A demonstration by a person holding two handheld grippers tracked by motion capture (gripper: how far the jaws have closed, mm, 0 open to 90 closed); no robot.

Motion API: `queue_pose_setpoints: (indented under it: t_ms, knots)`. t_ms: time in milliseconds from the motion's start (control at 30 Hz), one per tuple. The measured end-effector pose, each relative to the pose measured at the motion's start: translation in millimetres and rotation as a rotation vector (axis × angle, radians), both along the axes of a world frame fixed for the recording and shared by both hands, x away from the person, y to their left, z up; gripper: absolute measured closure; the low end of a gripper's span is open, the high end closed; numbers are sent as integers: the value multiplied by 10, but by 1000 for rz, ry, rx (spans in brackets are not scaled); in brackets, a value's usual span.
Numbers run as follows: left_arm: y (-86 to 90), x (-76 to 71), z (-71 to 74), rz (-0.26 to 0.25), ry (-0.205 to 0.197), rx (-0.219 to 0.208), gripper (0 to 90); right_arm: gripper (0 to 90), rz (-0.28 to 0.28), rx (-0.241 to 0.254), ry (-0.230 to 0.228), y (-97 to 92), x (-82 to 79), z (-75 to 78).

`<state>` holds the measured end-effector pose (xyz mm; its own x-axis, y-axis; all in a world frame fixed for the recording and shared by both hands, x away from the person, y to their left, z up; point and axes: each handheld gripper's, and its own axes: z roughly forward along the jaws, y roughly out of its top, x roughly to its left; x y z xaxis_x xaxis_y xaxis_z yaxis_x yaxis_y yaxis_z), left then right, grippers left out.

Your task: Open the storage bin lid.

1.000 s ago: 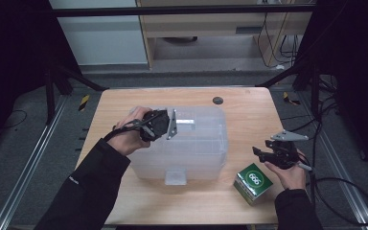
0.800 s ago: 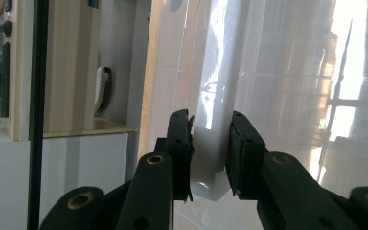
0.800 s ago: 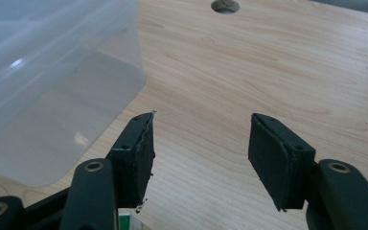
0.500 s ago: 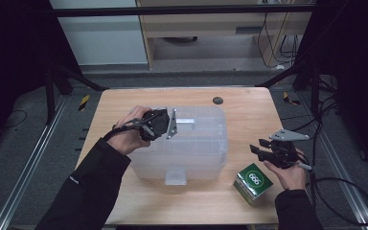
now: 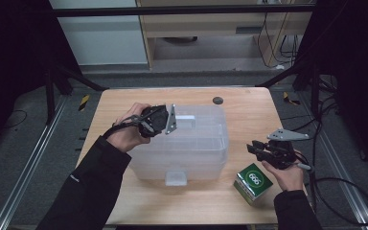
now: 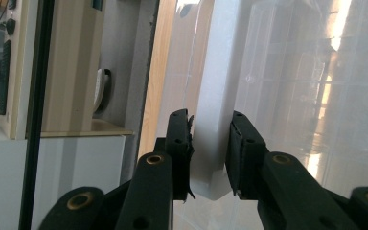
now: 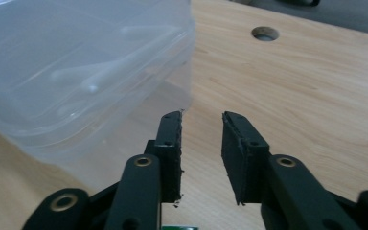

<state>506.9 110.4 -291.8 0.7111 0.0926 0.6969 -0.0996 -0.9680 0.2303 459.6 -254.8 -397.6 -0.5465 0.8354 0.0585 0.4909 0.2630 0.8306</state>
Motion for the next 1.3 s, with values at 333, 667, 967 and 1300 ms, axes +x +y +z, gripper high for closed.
queue_pose_setpoints:
  t_ms: [333, 667, 967, 1300]
  knots:
    - [20, 51, 30, 7, -7, -30, 719, 900, 46, -6, 34, 78, -30, 35]
    - [23, 118, 65, 29, -21, -64, 711, 900, 90, 19, 77, 107, -30, 26]
    - [25, 194, 101, 47, -37, -85, 704, 900, 109, 35, 84, 138, -62, 20]
    - [28, 263, 116, 58, -52, -101, 701, 900, 128, 42, 81, 178, -95, 5]
